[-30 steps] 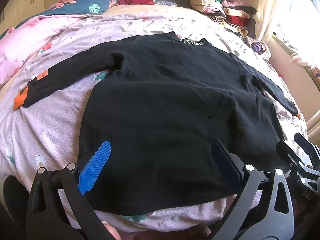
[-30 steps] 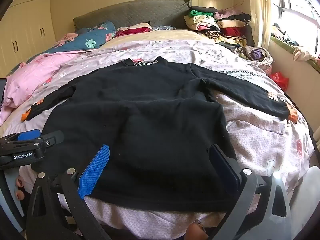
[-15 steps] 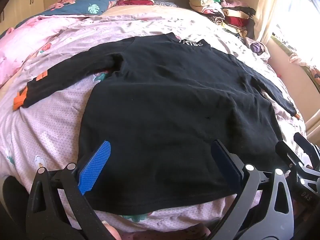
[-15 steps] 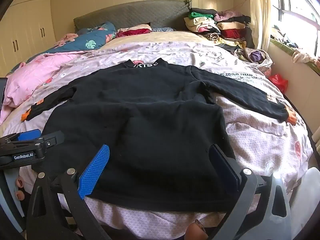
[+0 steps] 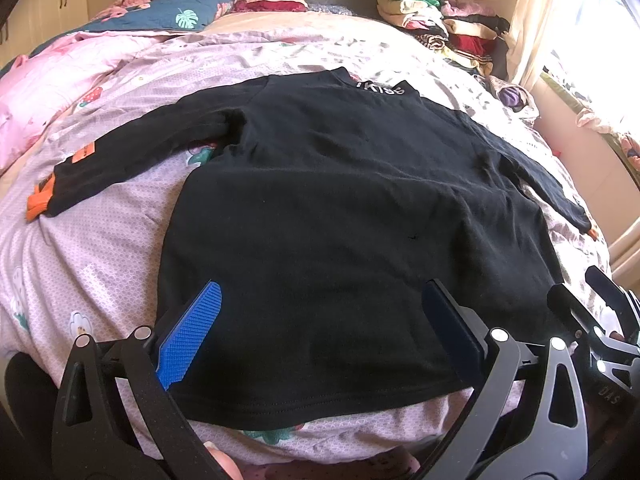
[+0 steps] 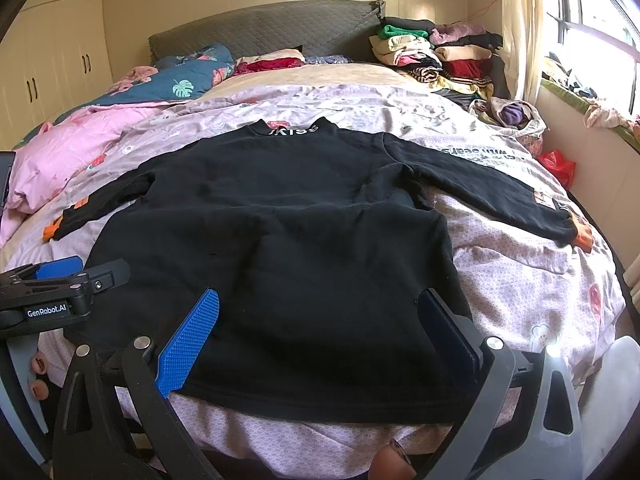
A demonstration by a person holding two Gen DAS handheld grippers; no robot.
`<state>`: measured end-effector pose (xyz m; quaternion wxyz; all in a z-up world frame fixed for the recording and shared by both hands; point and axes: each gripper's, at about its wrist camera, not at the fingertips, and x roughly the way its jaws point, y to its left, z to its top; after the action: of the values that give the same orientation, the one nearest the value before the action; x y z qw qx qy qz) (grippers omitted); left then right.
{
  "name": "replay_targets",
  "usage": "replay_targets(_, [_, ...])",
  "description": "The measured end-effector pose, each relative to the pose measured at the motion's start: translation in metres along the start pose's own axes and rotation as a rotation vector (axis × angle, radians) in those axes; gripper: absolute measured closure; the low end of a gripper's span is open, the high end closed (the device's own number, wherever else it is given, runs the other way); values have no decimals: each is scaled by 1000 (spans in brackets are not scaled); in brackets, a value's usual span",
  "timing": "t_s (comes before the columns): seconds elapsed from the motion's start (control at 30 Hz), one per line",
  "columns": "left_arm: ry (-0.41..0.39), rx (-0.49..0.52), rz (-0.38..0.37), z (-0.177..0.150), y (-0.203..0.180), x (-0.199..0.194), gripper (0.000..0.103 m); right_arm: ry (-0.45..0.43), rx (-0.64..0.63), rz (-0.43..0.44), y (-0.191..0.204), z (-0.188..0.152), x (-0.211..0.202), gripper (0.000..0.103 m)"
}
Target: Fold small clothes
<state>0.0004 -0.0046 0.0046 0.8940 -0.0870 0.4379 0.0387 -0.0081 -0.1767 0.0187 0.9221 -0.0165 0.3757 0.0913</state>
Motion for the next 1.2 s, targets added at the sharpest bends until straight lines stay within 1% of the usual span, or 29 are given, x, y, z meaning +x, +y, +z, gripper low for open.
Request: replay_targets(1.2, [-10, 1, -6, 3, -1, -5, 9, -14, -5, 14, 7, 5, -3, 4])
